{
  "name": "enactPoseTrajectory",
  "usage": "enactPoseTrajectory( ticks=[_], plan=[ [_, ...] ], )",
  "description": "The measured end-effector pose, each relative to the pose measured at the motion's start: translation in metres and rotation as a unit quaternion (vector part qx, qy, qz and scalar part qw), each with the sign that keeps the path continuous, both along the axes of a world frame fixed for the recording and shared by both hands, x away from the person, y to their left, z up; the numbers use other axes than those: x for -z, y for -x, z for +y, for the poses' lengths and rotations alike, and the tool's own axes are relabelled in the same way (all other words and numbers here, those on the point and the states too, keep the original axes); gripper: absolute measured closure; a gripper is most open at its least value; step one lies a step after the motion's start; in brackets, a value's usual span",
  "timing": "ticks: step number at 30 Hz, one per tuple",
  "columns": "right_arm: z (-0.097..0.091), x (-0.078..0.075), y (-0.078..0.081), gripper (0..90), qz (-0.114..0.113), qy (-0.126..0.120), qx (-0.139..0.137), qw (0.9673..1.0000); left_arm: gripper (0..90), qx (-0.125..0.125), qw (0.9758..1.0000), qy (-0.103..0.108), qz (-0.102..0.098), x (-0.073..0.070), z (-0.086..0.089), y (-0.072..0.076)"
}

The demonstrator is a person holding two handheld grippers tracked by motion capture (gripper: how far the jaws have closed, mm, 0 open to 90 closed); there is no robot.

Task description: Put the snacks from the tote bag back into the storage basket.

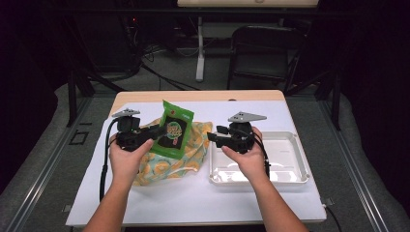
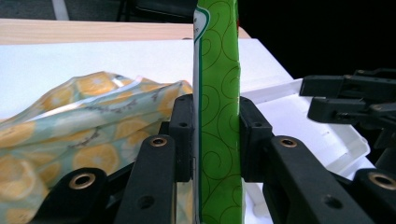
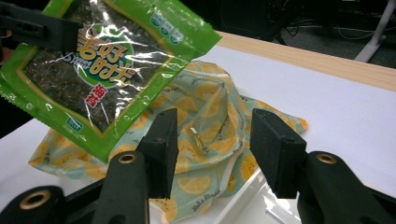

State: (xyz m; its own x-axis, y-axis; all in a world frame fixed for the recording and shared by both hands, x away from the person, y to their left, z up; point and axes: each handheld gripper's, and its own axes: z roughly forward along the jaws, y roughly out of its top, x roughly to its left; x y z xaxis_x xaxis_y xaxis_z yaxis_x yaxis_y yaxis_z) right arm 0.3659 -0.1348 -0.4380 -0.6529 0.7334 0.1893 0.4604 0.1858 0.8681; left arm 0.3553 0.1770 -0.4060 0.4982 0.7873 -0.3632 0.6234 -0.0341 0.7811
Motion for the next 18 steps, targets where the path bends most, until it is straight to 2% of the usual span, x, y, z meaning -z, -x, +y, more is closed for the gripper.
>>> enactPoseTrajectory(
  ticks=[8,12,18],
  plan=[
    [-0.006,-0.001,0.004,54.0,0.0,-0.019,-0.006,0.9998,71.9,0.014,0.9999,-0.004,-0.004,-0.003,-0.018,-0.003],
    [-0.009,0.0,0.005,54.3,0.009,-0.025,-0.008,0.9996,72.0,0.025,0.9997,0.0,-0.008,-0.004,-0.029,-0.005],
    [-0.014,0.002,0.006,53.1,0.023,-0.051,-0.012,0.9983,71.9,0.044,0.9989,0.002,-0.015,-0.004,-0.044,-0.008]
  ],
)
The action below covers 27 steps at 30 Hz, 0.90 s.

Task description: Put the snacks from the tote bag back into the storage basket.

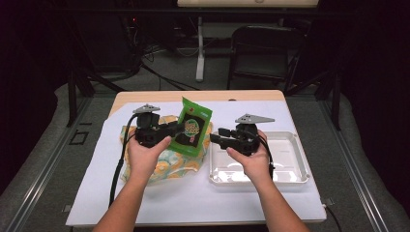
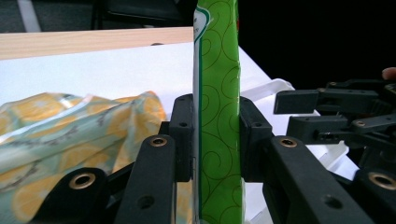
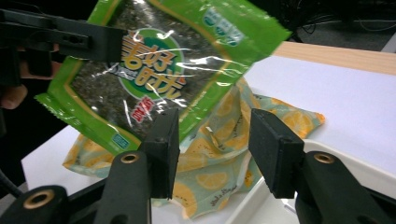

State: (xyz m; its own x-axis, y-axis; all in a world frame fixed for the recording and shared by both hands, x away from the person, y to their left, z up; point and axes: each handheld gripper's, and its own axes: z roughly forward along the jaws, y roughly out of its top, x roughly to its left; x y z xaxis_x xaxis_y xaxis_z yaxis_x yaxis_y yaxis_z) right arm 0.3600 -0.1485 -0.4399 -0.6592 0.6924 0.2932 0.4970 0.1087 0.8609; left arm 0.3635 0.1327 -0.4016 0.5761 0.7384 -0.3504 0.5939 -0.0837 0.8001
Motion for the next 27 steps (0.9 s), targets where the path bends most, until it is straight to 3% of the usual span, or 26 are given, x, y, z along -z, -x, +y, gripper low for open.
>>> enactPoseTrajectory(
  ticks=[14,27],
  plan=[
    [-0.001,0.006,-0.002,48.8,0.022,-0.015,-0.009,0.9996,72.0,0.025,0.9995,0.006,-0.018,0.002,-0.027,0.001],
    [-0.008,0.009,-0.005,48.6,0.031,-0.02,0.006,0.9993,71.9,0.026,0.9994,-0.004,-0.023,0.003,-0.033,0.003]
  ],
)
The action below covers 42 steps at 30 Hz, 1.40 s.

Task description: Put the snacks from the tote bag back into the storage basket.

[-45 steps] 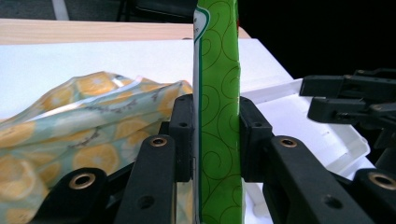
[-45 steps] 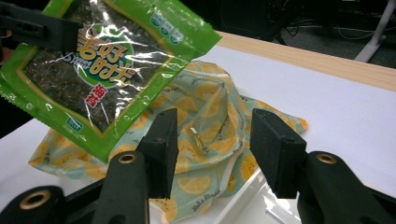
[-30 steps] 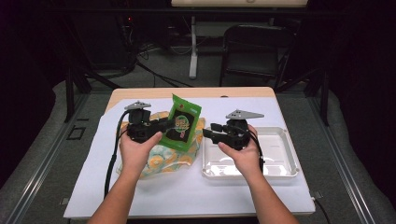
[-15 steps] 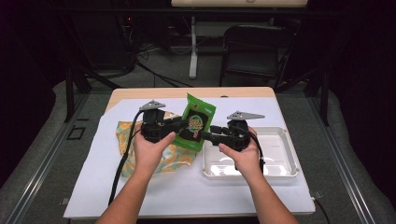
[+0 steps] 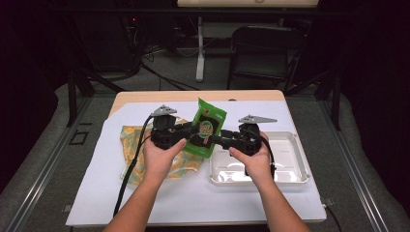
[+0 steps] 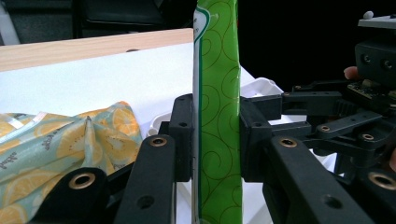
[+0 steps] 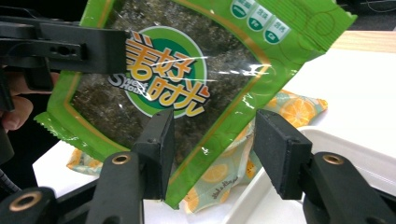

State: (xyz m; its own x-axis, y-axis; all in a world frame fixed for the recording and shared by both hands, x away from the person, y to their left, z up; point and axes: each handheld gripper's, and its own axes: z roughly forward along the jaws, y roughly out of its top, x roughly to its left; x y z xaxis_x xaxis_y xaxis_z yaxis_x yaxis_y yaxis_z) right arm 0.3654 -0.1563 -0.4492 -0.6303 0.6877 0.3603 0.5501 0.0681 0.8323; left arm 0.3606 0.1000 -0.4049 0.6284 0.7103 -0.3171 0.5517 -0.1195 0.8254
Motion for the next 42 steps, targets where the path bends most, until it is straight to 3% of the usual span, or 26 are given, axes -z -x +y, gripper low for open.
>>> enactPoseTrajectory(
  ticks=[11,19,42],
  plan=[
    [-0.001,0.004,-0.002,48.9,0.01,0.001,0.001,0.9999,71.9,0.012,0.9999,0.009,0.002,0.001,-0.005,0.002],
    [-0.004,0.006,-0.004,47.8,0.025,-0.024,-0.002,0.9994,71.9,0.017,0.9998,0.013,0.001,0.003,-0.008,0.001],
    [-0.014,0.004,-0.004,51.9,0.018,-0.028,0.028,0.9991,71.9,0.031,0.9993,-0.001,0.023,0.015,-0.016,-0.006]
  ],
)
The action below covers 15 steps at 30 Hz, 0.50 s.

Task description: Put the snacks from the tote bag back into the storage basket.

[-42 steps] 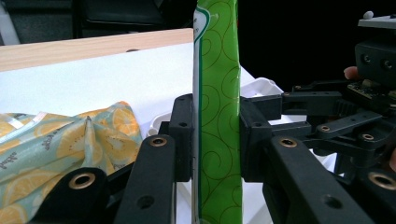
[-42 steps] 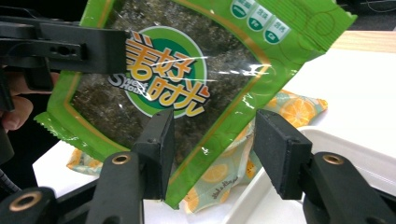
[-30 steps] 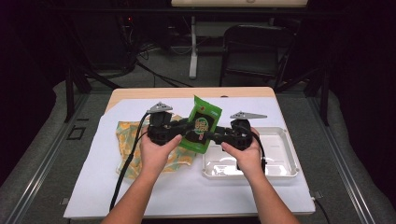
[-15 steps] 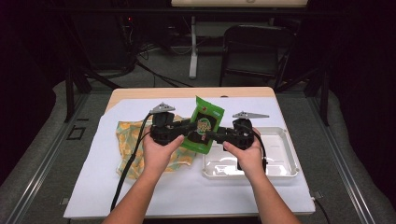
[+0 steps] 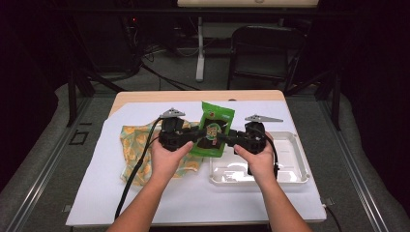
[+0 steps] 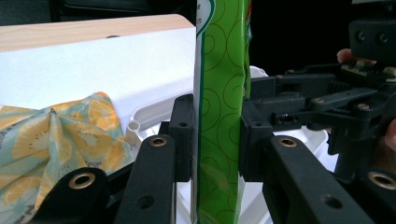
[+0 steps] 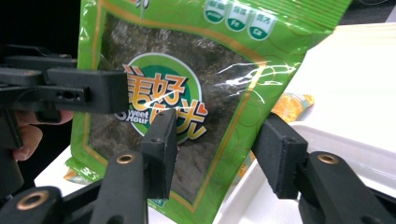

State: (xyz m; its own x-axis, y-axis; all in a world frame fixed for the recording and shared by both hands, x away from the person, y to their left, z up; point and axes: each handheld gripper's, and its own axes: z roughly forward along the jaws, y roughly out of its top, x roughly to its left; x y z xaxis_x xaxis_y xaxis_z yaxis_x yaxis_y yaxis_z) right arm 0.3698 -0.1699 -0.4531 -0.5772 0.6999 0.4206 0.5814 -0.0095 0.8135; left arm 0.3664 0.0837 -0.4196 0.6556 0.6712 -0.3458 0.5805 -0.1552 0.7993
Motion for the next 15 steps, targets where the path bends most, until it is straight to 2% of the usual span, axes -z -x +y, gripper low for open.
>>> enactPoseTrajectory(
  ticks=[3,15],
  plan=[
    [-0.002,0.0,0.0,55.6,-0.001,0.005,0.004,1.0,71.9,0.0,1.0,-0.002,0.001,0.002,-0.002,0.0],
    [-0.011,0.004,-0.003,71.3,-0.002,-0.001,0.028,0.9996,72.0,0.008,0.9998,-0.011,0.013,0.009,-0.008,-0.003]
  ],
)
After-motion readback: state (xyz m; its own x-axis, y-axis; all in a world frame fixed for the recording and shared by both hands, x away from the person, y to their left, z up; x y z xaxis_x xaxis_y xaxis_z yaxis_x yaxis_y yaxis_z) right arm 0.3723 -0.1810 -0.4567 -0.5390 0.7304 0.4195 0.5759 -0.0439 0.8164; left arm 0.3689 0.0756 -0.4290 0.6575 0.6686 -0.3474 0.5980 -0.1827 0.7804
